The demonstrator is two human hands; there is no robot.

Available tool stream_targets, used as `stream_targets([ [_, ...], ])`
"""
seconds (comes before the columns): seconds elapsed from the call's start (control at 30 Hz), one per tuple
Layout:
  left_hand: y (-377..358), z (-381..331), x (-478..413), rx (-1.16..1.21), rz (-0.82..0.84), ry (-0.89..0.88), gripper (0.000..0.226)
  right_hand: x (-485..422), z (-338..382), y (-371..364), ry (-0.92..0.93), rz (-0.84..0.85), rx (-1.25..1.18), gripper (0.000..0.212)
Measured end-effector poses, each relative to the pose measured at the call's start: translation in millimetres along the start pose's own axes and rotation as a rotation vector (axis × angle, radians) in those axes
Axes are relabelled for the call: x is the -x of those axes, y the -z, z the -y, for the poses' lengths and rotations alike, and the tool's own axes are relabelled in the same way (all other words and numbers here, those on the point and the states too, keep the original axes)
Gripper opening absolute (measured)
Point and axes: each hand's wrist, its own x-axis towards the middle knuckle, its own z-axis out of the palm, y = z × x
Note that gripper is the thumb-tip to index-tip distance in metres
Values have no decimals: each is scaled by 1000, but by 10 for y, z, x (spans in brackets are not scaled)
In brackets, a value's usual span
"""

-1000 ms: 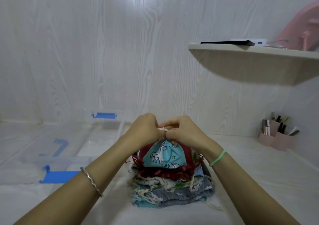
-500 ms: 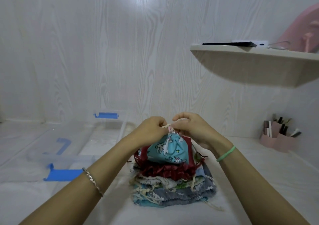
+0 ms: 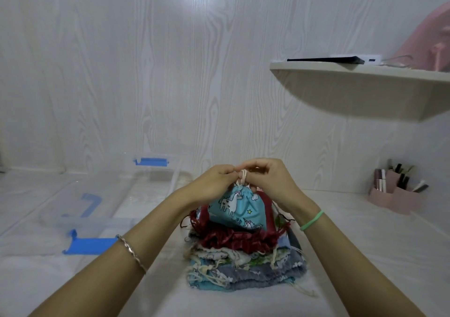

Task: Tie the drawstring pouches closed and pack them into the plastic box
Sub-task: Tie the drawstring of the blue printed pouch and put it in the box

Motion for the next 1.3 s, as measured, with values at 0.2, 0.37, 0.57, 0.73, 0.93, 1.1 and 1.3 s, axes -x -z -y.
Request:
stream_targets([
  [0.2,17,-50,-9,-15,-74,-85,32,-4,17,-87,-218,-85,-605,16],
  [0.37,42,-88,3,-87,-98,-115,41,-12,5,-100,-345,-36,-803,18],
  [0.57,77,-126,-52,31,-227,30,35,-26,49,-104,-66,-142,-364,24],
  [0.73,104,-120,-2,24,-168,17,29,-104,70,-45,-25,-155,-387,29],
  [0.93,242,-54,40,-237,-271,-12,21,-105,22,56,-185,-262,-641,25],
  [1.1,273,-64,112,-746,-298,-127,20,-77,24,59,-257,-136,-116,18],
  [1.3,193,-144,82,-1014,-374,-254,22,-75,130,-87,-300,230,331,40],
])
